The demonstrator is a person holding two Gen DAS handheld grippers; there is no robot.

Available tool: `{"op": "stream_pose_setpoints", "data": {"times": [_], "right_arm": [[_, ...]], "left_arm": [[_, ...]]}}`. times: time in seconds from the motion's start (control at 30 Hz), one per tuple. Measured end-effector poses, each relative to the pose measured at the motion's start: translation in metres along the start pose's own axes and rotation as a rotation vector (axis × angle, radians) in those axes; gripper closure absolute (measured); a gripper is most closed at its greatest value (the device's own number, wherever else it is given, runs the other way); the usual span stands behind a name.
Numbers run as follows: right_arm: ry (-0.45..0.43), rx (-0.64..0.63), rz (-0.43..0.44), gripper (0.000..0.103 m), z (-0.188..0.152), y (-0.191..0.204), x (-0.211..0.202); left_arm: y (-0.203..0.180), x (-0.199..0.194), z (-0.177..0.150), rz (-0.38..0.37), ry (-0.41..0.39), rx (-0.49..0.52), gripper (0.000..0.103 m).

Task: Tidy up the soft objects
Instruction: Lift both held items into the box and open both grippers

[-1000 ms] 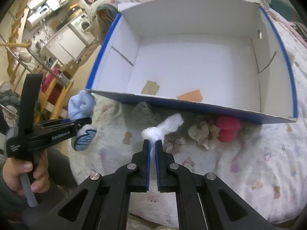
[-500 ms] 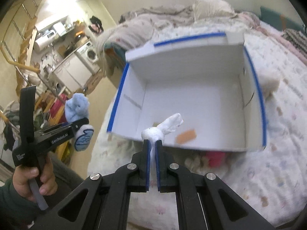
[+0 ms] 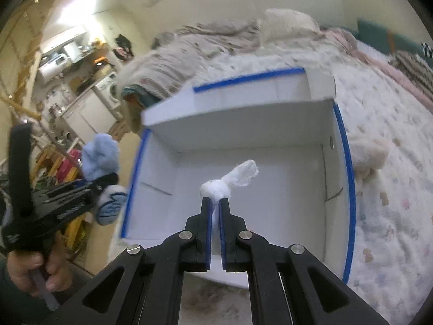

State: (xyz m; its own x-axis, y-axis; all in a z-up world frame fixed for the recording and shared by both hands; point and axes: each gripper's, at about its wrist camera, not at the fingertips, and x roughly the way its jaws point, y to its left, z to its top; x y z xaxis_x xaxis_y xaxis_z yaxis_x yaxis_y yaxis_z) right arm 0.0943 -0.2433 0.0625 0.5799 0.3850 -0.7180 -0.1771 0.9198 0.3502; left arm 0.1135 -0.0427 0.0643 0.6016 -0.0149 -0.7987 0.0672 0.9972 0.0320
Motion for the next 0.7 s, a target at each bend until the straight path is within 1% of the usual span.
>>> {"op": "stream_pose_setpoints", "data": {"times": [0.17, 0.3, 0.43, 0.6, 0.7], "right_arm": [[0.072, 0.070, -0.040, 0.096, -0.008, -0.028, 0.041], [0.110, 0.079, -0.045, 0.096, -0.014, -0.033, 0.058], [0.143, 0.081, -0.054, 0.096, -0.018, -0.037, 0.070], [0.175, 0.086, -0.062, 0.096, -0.020, -0.040, 0.082], [0.199, 0.087, -0.067, 0.096, -0.023, -0.041, 0.090]], "left_arm": [[-0.015, 0.039, -0.001, -0.004, 0.033, 0.035, 0.084], [-0.025, 0.066, -0.007, -0.020, 0.044, 0.057, 0.084], [-0.033, 0.091, -0.013, -0.038, 0.085, 0.078, 0.084], [-0.039, 0.104, -0.015, -0.040, 0.087, 0.076, 0.083], [-0.039, 0.109, -0.014, -0.053, 0.103, 0.072, 0.083]]}}
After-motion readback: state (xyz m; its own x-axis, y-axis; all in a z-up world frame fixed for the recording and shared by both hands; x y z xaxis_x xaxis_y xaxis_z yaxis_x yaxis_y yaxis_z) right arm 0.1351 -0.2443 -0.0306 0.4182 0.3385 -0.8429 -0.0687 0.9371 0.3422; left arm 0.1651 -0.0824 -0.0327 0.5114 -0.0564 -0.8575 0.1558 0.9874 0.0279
